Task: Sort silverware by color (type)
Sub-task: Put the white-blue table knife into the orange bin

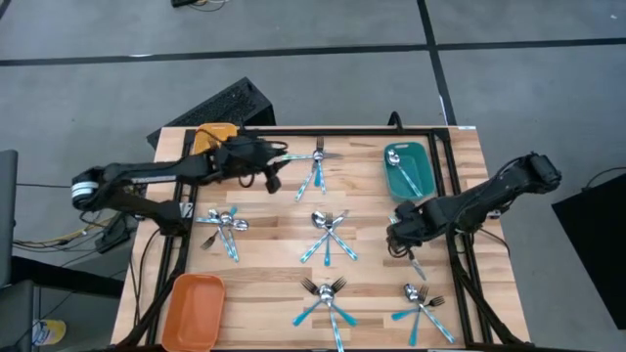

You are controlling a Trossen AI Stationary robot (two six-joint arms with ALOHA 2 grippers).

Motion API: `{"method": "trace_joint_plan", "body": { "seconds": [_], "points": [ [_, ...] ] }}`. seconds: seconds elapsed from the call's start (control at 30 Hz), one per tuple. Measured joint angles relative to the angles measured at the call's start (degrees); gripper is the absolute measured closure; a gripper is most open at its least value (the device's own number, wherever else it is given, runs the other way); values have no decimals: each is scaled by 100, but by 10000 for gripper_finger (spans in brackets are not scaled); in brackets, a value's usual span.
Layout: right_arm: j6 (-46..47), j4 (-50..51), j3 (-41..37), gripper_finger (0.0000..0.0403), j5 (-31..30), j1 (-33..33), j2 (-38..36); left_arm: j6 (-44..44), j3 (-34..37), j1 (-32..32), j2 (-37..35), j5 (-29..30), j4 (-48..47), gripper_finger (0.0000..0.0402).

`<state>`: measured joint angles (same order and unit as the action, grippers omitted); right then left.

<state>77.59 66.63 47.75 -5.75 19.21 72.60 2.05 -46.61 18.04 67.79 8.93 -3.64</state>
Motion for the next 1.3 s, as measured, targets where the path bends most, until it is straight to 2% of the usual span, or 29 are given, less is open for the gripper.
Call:
{"method": "trace_joint_plan", "body": {
  "seconds": [0.07,0.13,0.27,0.37,0.57,0.67,0.8,0.93,1.07,1.17,1.23,1.3],
  "points": [
    [-326,171,96,243,-355,-67,-2,-328,0,-269,-195,316,-223,288],
    [-672,-236,48,243,-687,-146,0,-649,0,-625,-295,650,-307,288],
    [-2094,-2554,-78,244,-1376,27,4,-1185,0,-1389,-285,1082,-586,288],
    [-3231,-3795,-109,245,-1368,186,4,-1928,0,-2013,-74,1655,-739,288],
    [-3759,-3920,-124,246,-1438,473,48,-3182,0,-3433,538,2322,-672,302],
    [-3545,-4096,-124,246,-1787,823,178,-3602,0,-3904,767,2516,-591,314],
    [-2776,-4160,-122,246,-2421,1308,355,-3954,-35,-4259,842,2647,-603,323],
    [-1480,-3857,-122,246,-2411,1651,465,-4012,-42,-4410,830,2912,-584,324],
    [-277,-3803,-122,246,-2113,1929,597,-4018,-43,-4423,888,2994,-554,325],
    [-184,-4212,-124,246,-2306,2069,843,-3809,-43,-4434,1086,3014,-433,325],
    [-261,-4661,-111,246,-2659,1982,1124,-3647,-42,-4460,1284,3139,-237,325],
    [-377,-5143,-120,246,-2696,1822,1514,-3459,-42,-4461,1530,3151,144,325]
  ]
}}
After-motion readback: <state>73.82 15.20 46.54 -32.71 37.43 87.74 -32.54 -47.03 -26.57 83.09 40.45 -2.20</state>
